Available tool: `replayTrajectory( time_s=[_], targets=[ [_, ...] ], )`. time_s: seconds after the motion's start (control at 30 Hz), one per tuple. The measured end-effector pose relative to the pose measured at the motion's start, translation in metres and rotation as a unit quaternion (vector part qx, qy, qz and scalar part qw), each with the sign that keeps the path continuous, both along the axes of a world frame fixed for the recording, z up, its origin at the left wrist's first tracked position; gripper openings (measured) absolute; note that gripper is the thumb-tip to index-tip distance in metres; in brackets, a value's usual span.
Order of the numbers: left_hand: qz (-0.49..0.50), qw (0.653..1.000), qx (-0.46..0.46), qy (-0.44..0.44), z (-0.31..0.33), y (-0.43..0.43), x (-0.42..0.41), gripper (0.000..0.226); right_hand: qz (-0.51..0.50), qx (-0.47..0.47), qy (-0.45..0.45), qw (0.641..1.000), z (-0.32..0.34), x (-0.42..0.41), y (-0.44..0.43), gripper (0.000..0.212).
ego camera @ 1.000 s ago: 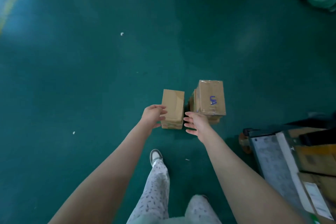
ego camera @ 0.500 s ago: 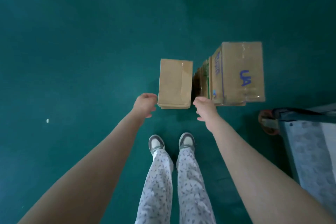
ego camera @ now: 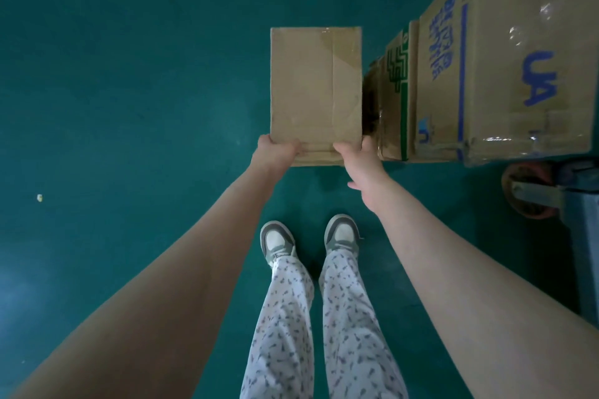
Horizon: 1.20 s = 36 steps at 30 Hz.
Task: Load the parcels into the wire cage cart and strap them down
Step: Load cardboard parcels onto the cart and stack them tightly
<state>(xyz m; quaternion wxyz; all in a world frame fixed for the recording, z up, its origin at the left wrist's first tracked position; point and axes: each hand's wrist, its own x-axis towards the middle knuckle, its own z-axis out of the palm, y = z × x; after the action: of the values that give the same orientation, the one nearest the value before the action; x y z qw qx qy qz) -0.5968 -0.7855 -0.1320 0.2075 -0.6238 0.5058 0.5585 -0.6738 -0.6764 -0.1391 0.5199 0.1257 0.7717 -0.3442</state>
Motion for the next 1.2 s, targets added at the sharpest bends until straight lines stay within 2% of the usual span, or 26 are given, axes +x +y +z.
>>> replayTrajectory(
  time_s=[0.2,0.47,0.73,0.93,1.2],
  targets=[
    [0.062,0.997,-0.028,0.031,0.066,-0.014,-0.015,0.042,-0.057,-0.067,0.045,0.995,0.067,-0.020,-0.023,0.043],
    [0.041,0.987,-0.088,0.125,0.208,-0.033,-0.051,0.030,-0.114,-0.138,0.102,0.979,0.197,-0.047,-0.037,0.016],
    [0.008,0.961,-0.138,0.238,0.351,-0.008,-0.067,0.026,-0.217,-0.212,0.165,0.939,0.330,-0.056,-0.012,0.021],
    [-0.061,0.942,-0.159,0.289,0.421,0.028,-0.083,0.037,-0.281,-0.239,0.220,0.903,0.396,-0.058,0.029,0.019],
    [-0.154,0.909,-0.175,0.345,0.494,0.085,-0.104,0.040,-0.350,-0.249,0.287,0.856,0.477,-0.058,0.097,0.022]
  ],
)
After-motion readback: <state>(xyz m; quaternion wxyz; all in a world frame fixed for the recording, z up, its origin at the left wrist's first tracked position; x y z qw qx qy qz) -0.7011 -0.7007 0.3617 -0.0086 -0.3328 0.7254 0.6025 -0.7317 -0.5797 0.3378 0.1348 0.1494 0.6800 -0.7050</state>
